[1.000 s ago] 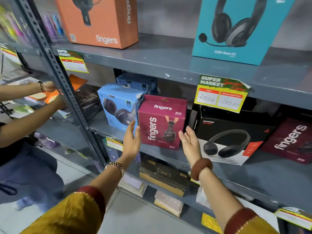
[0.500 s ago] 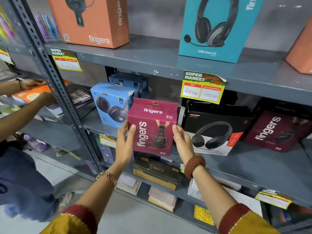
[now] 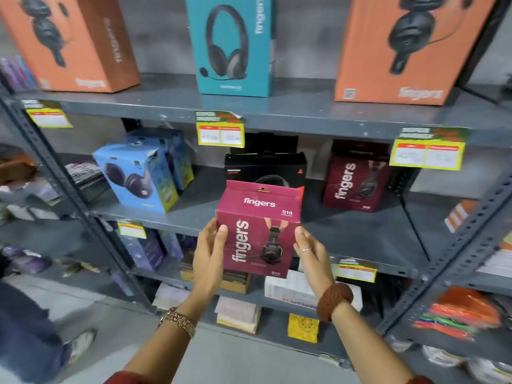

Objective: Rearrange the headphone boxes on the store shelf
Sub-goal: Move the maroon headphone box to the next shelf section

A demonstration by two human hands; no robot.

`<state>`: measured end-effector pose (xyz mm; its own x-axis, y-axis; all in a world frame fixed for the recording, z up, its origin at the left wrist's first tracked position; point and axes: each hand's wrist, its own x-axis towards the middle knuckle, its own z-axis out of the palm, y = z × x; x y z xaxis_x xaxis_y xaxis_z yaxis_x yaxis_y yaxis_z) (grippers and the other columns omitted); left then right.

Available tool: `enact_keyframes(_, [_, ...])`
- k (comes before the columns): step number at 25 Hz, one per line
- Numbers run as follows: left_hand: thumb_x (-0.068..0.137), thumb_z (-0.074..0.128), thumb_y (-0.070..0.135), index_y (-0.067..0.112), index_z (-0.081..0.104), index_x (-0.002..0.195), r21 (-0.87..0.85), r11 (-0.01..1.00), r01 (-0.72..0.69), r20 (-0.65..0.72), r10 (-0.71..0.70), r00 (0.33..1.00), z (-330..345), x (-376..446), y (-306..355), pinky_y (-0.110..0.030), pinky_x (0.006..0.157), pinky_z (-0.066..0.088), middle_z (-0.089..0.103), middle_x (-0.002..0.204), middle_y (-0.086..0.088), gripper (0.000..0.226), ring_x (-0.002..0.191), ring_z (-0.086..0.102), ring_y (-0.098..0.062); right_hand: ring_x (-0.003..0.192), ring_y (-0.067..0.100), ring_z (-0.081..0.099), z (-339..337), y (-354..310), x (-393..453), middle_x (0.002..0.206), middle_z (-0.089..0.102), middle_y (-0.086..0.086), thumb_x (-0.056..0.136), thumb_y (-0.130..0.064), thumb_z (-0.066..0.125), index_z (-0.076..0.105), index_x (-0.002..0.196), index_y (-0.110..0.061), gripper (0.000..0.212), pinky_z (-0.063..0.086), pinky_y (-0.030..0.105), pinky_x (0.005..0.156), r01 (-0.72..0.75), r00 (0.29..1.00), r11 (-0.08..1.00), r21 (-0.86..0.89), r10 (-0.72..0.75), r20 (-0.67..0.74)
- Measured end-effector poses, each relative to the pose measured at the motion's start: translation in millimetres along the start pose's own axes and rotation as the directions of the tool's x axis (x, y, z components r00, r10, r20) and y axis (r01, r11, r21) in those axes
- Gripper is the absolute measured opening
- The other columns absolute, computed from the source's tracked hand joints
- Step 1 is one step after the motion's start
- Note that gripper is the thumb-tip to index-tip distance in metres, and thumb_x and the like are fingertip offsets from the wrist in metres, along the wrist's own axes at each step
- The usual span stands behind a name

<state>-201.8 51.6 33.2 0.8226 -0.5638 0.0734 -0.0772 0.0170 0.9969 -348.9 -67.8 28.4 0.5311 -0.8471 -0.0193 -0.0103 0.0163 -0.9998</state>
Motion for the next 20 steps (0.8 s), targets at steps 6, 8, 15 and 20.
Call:
enact_keyframes(6, [0.091,0.04,0.049,0.024,0.045,0.137,0.008,1.0,-0.022,0.241,0.019,0.97,112,-9,3,0.006,0.069,0.039,0.056,0.125,0.012,0.053,0.106,0.052,0.011,0.119,0.01,0.053,-107,-14,12,0.109,0.056,-0.028,0.077,-0.065,0.047,0.06,0.097,-0.045,0.031,0.038,0.03,0.105,-0.01,0.971,0.999,0.053,0.023,-0.237])
enact_keyframes(8, [0.088,0.033,0.059,0.03,0.043,0.138,0.006,0.999,-0.045,0.311,0.041,0.95,149,0,-3,0.008,0.075,0.036,0.053,0.129,0.019,0.059,0.112,0.048,0.018,0.112,0.008,0.054,-136,-16,27,0.114,0.055,-0.023,0.072,-0.07,0.044,0.06,0.099,-0.041,0.043,0.038,0.033,0.107,0.001,0.95,0.998,0.065,0.02,-0.311])
enact_keyframes(15, [0.07,0.029,0.089,0.032,0.039,0.142,-0.003,1.0,0.005,0.409,-0.003,0.913,241,52,-25,-0.032,0.114,0.034,0.046,0.146,0.009,0.093,0.134,0.043,-0.005,0.135,0.024,0.042,-200,-6,100,0.151,0.038,0.012,0.089,-0.058,0.025,0.039,0.141,-0.006,0.075,0.031,0.037,0.115,-0.057,0.895,0.987,0.153,0.118,-0.43])
enact_keyframes(20, [0.068,0.03,0.089,0.035,0.039,0.141,-0.013,1.0,0.017,0.436,-0.01,0.9,259,70,-30,-0.027,0.11,0.034,0.044,0.145,0.012,0.091,0.133,0.043,-0.003,0.134,0.025,0.045,-213,0,123,0.149,0.041,0.012,0.085,-0.063,0.022,0.04,0.14,-0.006,0.081,0.03,0.04,0.116,-0.053,0.883,0.988,0.142,0.112,-0.455])
